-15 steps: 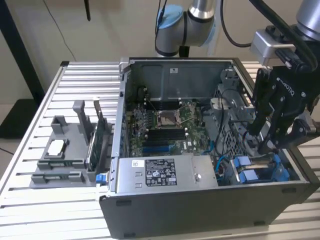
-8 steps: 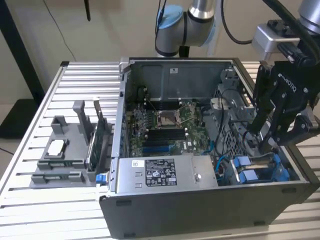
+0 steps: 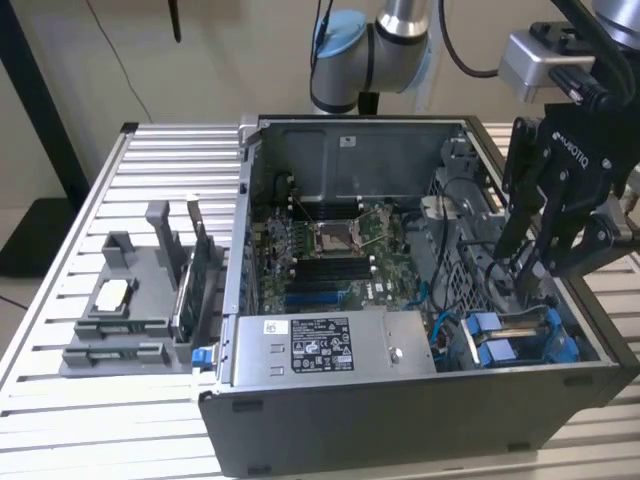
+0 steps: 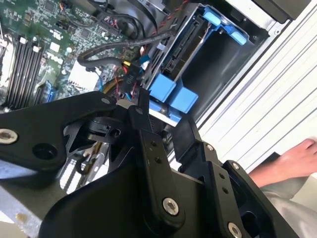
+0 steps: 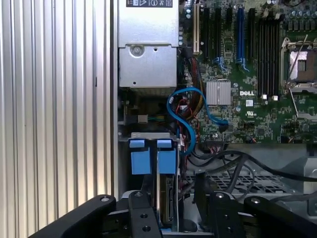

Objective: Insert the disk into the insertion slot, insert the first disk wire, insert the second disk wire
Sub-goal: 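Insert the disk into the insertion slot, then insert the first disk wire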

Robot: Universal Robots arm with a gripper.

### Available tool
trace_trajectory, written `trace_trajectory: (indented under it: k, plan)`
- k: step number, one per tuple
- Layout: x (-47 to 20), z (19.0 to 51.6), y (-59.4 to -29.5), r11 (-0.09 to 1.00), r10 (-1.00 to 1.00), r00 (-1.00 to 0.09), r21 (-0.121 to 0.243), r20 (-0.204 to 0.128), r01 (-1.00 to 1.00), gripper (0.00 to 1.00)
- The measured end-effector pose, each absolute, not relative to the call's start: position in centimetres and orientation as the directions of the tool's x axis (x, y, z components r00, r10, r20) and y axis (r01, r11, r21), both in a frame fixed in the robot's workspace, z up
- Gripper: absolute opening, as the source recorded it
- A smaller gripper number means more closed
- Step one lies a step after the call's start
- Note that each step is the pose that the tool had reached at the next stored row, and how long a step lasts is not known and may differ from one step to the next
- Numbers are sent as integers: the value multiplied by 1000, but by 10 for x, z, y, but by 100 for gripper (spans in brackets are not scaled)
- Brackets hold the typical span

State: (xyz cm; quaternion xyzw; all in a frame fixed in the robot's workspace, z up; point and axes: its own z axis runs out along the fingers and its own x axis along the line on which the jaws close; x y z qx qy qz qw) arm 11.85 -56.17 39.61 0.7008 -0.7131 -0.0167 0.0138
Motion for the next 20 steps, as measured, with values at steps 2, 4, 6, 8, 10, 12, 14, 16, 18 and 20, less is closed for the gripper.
trace_trajectory:
  k: [2, 4, 6, 8, 10, 12, 14, 16, 18, 20]
  plan:
    - [118, 397, -559, 18, -1000, -18, 43, -4, -999, 46]
    - [118, 397, -557, 18, -1000, -18, 43, -4, -999, 46]
    - [118, 397, -554, 18, -1000, -18, 43, -4, -999, 46]
    - [118, 397, -552, 18, -1000, -18, 43, -4, -999, 46]
    - [118, 397, -547, 18, -1000, -18, 43, -4, -999, 46]
    - [119, 397, -542, 18, -1000, -18, 43, -4, -999, 46]
    - [120, 397, -539, 18, -1000, -18, 43, -4, -999, 46]
    - [123, 395, -539, 18, -1000, -18, 43, -4, -999, 46]
    - [125, 393, -539, 18, -1000, -18, 43, -4, -999, 46]
    - [127, 390, -539, 18, -1000, -18, 43, -4, -999, 46]
